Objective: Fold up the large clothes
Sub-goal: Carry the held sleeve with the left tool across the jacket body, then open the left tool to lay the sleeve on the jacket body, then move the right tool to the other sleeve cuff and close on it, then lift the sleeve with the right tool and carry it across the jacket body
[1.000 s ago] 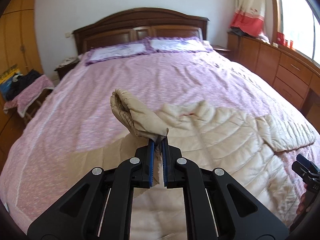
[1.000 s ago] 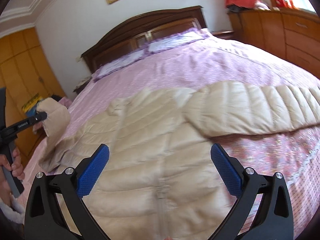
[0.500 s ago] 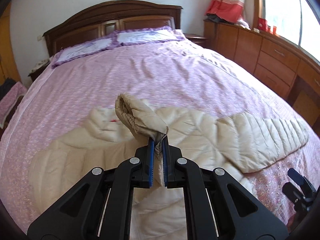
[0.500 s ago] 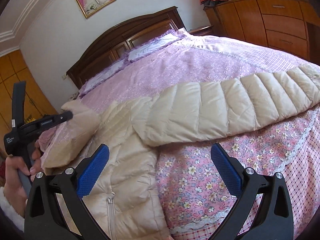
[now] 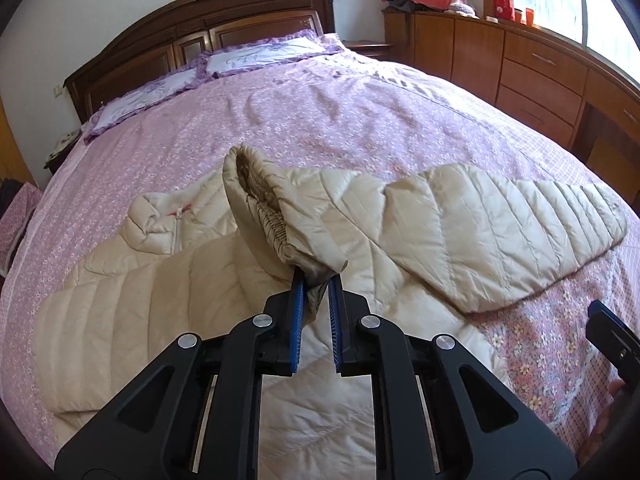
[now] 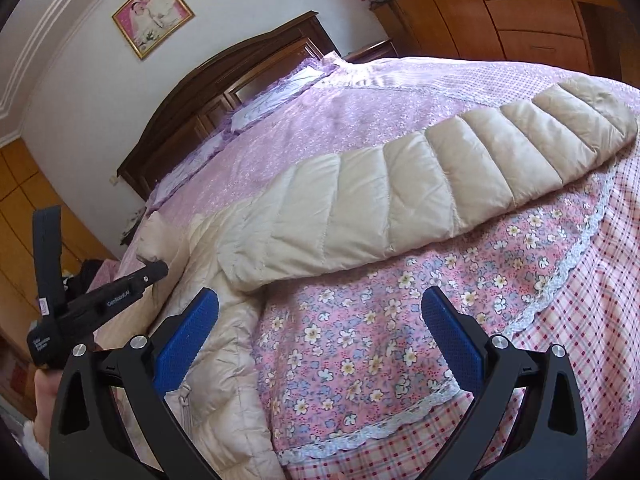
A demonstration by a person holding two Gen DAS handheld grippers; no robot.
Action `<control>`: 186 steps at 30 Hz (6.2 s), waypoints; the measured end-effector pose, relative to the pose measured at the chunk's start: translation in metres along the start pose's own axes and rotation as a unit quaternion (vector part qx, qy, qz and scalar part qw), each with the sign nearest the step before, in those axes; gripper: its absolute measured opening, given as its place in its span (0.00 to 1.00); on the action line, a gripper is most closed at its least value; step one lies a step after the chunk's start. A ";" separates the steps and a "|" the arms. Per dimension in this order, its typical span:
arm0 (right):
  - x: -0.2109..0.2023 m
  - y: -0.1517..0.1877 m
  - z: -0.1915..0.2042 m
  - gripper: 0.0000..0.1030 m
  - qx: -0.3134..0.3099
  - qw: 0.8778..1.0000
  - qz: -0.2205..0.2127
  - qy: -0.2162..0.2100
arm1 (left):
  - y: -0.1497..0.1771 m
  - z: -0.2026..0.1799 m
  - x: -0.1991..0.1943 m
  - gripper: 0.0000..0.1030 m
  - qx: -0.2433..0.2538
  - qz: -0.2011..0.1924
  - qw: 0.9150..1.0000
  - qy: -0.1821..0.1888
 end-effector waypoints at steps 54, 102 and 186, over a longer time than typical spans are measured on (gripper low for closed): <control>-0.052 -0.012 0.026 0.95 -0.172 0.980 -0.032 0.093 | 0.066 0.106 -0.122 0.82 -0.085 -0.069 0.992 -0.055; -0.019 -0.111 -0.217 0.31 0.074 0.985 -0.065 0.144 | 0.157 0.270 -0.083 0.85 -0.178 -0.022 0.978 -0.110; 0.157 0.159 0.422 0.40 -0.329 0.927 0.164 -0.077 | 0.159 0.345 -0.098 0.87 -0.241 -0.019 0.969 -0.052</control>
Point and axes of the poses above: each gripper's, at about its wrist camera, not at the fingertips, and x roughly the way its jaws point, z to its left, y to its underside, the point moved 1 cm from there along x, roughly the way its jaws point, and after that the axes turned 2 degrees about -z, right-handed, at the moved point
